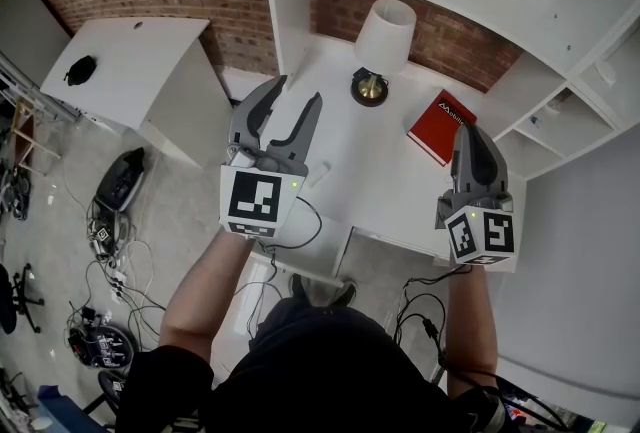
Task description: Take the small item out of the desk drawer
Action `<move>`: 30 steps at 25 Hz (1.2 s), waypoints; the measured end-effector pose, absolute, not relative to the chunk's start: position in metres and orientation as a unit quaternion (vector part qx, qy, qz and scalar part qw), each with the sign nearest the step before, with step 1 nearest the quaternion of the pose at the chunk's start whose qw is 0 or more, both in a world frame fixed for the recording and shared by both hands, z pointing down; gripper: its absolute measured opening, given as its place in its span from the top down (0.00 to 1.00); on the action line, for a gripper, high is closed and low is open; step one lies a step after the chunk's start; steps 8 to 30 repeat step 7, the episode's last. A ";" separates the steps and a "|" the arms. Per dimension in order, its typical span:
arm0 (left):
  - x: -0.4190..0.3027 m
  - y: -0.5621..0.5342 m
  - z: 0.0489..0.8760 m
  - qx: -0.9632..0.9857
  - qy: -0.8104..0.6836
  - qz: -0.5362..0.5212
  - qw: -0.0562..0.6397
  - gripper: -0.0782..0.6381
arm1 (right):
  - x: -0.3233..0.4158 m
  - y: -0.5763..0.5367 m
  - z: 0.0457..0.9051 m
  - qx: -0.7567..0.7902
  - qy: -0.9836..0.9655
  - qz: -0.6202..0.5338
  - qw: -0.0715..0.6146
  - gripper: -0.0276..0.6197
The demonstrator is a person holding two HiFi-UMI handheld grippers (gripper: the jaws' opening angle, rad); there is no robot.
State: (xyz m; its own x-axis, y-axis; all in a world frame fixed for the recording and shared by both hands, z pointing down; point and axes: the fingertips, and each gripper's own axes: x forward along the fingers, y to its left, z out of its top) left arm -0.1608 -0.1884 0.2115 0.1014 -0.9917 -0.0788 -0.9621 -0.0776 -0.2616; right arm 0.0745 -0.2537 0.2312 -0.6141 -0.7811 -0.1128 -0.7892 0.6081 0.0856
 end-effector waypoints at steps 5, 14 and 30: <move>-0.162 -0.190 0.210 -0.733 0.667 -0.060 0.124 0.63 | 0.073 -0.255 0.229 -0.438 0.896 0.064 0.030 0.93; -0.162 -0.191 0.211 -0.733 0.666 -0.060 0.124 0.63 | 0.072 -0.255 0.230 -0.438 0.896 0.063 0.030 0.93; -0.162 -0.191 0.211 -0.733 0.666 -0.060 0.124 0.63 | 0.072 -0.255 0.230 -0.438 0.896 0.063 0.030 0.93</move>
